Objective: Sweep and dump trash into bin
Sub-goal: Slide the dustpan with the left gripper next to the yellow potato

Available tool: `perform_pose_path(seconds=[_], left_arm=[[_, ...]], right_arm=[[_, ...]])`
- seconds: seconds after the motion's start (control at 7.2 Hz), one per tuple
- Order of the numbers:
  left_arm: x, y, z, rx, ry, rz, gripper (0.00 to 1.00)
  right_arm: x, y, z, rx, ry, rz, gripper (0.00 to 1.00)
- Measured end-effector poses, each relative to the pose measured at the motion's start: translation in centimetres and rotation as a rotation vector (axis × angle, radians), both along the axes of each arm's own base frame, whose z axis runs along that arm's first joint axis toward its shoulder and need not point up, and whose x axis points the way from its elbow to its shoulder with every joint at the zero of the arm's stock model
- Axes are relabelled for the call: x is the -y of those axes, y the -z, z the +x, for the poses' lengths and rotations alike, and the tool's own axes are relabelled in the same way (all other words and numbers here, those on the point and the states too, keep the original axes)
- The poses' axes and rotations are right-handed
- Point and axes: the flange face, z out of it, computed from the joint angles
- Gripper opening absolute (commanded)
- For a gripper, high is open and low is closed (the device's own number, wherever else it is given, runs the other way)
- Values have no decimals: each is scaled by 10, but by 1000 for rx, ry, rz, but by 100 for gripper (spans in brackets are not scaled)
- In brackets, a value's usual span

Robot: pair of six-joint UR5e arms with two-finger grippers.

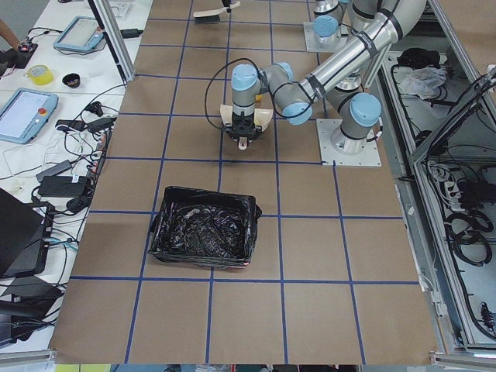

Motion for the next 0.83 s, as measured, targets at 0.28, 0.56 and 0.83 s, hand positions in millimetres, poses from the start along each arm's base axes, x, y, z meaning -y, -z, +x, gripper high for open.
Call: perform_pose_path(seconds=[0.28,0.56,0.83], left_arm=[[-13,6,-4,23,-43,-3,0],[-29,12,-12,48,-76,16,0],[-40,16,-22,57,-96,24,0]], right_arm=[[-1,0,1,-4,-7,4,0],[-8,9,4,2,-18,21,0],[-15,18,6,-1,-22,27,16]])
